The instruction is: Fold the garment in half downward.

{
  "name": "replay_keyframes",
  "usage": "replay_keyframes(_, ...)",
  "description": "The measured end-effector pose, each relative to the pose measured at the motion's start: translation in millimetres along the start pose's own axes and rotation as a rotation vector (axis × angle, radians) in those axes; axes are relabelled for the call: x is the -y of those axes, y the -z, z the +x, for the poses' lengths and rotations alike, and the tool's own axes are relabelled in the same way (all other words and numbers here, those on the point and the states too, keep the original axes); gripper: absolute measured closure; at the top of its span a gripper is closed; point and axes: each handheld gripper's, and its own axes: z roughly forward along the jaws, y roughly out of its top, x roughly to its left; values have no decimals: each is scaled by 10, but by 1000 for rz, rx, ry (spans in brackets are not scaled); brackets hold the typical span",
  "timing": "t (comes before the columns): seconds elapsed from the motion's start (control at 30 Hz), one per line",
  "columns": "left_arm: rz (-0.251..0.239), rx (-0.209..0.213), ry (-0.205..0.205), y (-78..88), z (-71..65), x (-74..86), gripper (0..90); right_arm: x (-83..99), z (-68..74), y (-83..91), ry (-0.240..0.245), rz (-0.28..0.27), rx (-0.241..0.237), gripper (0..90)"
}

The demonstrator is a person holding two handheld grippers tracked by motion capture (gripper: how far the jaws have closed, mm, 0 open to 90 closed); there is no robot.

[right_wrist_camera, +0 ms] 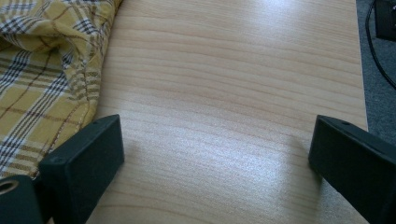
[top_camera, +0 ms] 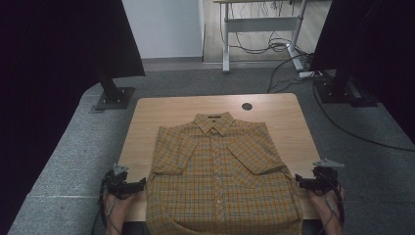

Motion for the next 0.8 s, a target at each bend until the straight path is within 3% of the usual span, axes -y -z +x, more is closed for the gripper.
replay_keyframes(0.4,-9,9,21,29,14,-37,53,0,-1,-1,-1,0,1,23)
replay_keyframes(0.8,-34,20,-6,0,-23,-220,52,-2,0,-2,-4,0,3,25)
